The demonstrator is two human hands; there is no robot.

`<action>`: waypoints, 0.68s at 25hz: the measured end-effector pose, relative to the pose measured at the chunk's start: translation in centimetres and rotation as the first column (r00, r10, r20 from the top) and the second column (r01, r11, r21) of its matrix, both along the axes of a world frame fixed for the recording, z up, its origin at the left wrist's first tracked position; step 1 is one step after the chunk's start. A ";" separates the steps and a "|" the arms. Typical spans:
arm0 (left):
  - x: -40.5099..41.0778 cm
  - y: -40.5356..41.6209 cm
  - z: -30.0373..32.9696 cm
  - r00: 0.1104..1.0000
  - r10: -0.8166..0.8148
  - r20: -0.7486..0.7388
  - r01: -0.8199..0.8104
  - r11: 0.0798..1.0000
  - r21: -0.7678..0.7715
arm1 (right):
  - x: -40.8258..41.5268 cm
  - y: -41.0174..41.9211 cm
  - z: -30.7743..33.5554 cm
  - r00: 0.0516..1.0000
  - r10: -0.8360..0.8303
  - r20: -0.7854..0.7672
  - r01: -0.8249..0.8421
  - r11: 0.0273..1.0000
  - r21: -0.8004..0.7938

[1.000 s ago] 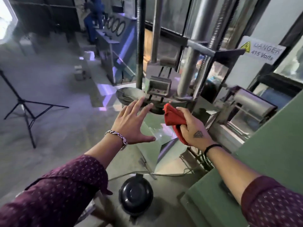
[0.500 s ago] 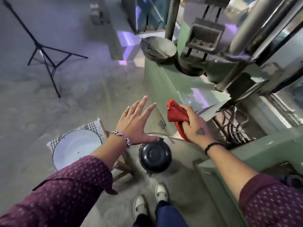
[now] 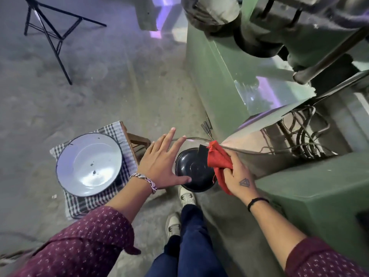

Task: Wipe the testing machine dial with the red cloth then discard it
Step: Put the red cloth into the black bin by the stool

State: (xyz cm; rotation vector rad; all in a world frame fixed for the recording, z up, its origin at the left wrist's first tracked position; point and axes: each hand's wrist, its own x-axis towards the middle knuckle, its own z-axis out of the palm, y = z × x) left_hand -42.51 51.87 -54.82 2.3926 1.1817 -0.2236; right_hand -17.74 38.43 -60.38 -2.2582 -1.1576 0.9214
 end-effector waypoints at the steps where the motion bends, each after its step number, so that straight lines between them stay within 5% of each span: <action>1: 0.0 0.2 -0.9 1.000 0.010 -0.004 -0.010 1.000 -0.013 | -0.1 -0.2 -1.3 1.000 -0.005 -0.003 0.005 1.000 -0.019; 17: 0.5 1.3 -13.1 0.999 -0.003 -0.044 -0.003 0.991 -0.132 | -2.5 -1.3 -15.1 0.970 0.227 -0.084 -0.239 0.952 -0.190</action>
